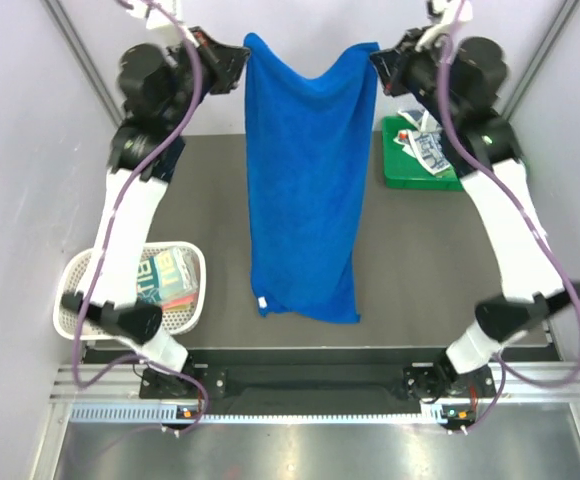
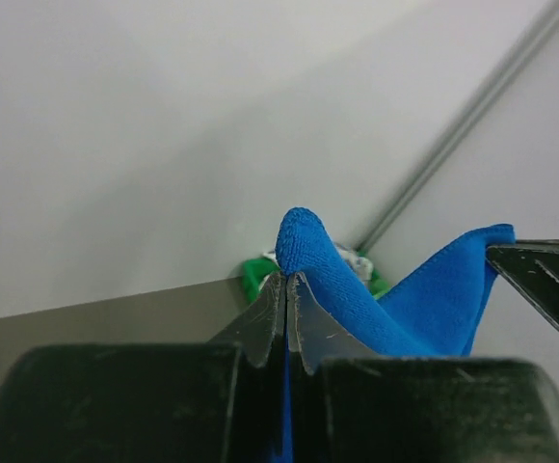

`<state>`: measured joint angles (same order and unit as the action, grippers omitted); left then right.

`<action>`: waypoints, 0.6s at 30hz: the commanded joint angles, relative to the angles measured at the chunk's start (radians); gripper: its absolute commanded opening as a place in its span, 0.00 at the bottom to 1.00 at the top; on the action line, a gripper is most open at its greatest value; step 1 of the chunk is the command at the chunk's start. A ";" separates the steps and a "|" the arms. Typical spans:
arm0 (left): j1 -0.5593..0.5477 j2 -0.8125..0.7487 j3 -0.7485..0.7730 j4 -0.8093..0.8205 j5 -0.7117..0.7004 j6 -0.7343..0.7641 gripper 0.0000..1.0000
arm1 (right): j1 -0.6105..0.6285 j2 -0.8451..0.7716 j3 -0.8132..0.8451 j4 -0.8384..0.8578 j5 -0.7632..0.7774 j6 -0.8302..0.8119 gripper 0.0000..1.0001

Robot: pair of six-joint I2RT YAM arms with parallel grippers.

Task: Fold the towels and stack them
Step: Flatten out the crumpled towel

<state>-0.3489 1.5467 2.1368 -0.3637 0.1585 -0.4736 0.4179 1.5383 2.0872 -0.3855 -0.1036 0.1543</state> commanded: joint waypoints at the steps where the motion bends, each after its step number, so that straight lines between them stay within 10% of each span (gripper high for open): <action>1: 0.065 0.116 0.003 0.158 0.033 -0.011 0.00 | -0.088 0.121 0.055 0.170 -0.077 0.031 0.00; 18: 0.203 0.573 0.115 0.342 0.090 -0.045 0.00 | -0.197 0.629 0.247 0.459 -0.117 0.112 0.00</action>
<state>-0.1486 2.1399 2.2166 -0.1516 0.2295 -0.5175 0.2356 2.1574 2.2669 -0.0517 -0.2123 0.2401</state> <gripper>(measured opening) 0.010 0.011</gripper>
